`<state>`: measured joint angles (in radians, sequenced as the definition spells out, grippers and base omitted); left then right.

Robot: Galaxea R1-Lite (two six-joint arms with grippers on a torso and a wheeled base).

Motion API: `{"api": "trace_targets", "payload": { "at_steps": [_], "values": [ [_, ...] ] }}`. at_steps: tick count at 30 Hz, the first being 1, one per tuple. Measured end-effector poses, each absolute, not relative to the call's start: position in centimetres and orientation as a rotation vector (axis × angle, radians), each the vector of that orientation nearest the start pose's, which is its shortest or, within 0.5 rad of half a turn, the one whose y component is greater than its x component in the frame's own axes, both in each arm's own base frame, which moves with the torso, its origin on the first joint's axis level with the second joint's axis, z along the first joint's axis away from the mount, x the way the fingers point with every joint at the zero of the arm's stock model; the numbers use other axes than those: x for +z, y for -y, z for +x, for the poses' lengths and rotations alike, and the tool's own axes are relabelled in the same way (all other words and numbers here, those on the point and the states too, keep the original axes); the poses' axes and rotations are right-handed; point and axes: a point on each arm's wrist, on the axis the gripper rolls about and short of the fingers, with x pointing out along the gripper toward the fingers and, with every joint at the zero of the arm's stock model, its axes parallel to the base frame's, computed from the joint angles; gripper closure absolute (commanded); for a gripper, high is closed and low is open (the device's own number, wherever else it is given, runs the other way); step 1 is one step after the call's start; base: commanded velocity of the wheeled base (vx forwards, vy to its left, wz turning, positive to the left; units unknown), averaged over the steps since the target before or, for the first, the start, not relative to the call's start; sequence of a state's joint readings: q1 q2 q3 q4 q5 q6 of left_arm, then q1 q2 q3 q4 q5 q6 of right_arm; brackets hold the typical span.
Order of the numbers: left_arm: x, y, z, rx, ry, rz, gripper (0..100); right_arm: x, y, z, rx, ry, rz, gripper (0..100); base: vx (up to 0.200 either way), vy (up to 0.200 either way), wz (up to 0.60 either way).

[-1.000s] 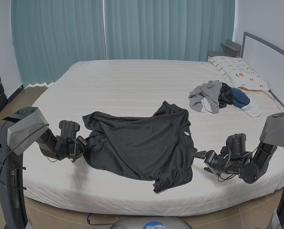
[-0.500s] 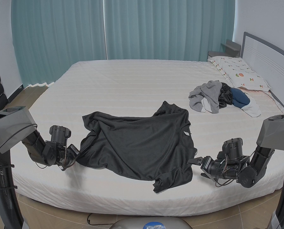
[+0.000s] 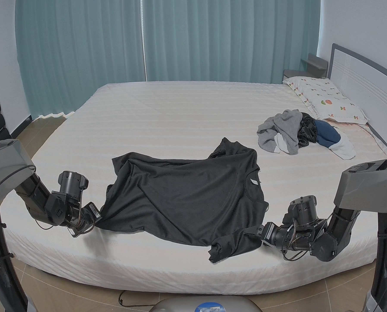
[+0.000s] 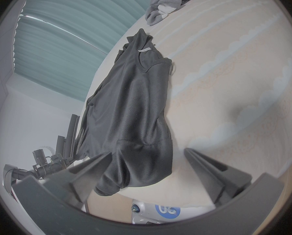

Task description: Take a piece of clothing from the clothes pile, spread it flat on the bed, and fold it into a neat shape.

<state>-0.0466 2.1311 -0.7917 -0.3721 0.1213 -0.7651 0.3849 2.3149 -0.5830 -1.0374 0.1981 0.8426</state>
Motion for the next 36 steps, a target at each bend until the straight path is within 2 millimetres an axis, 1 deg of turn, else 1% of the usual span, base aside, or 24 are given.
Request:
{"api": "trace_targets", "payload": {
  "at_steps": [6,11,19,27,32,36],
  "values": [
    [1.8,1.2,32.9,0.424,-0.895,-0.599,100,-3.5,-12.7,30.2,0.21,-0.886,0.68,100,0.0,0.0,0.0],
    [1.6,1.1,32.4,0.431,-0.932,-0.579,100,-3.3,-11.8,29.8,0.195,-0.887,0.654,100,0.0,0.0,0.0],
    [1.8,1.0,31.5,0.442,-0.999,-0.543,100,-1.1,-9.5,28.8,0.177,-0.861,0.622,100,0.0,0.0,0.0],
    [2.8,1.0,30.2,0.428,-1.07,-0.478,100,1.7,-7.3,27.9,0.161,-0.814,0.587,100,0.0,0.0,0.0],
    [3.2,1.0,29.6,0.418,-1.094,-0.452,100,2.5,-6.4,27.0,0.136,-0.859,0.551,100,0.0,0.0,0.0],
    [3.1,1.1,28.9,0.407,-1.139,-0.413,100,2.7,-5.8,26.2,0.116,-0.927,0.494,100,0.0,0.0,0.0]
  ]
}}
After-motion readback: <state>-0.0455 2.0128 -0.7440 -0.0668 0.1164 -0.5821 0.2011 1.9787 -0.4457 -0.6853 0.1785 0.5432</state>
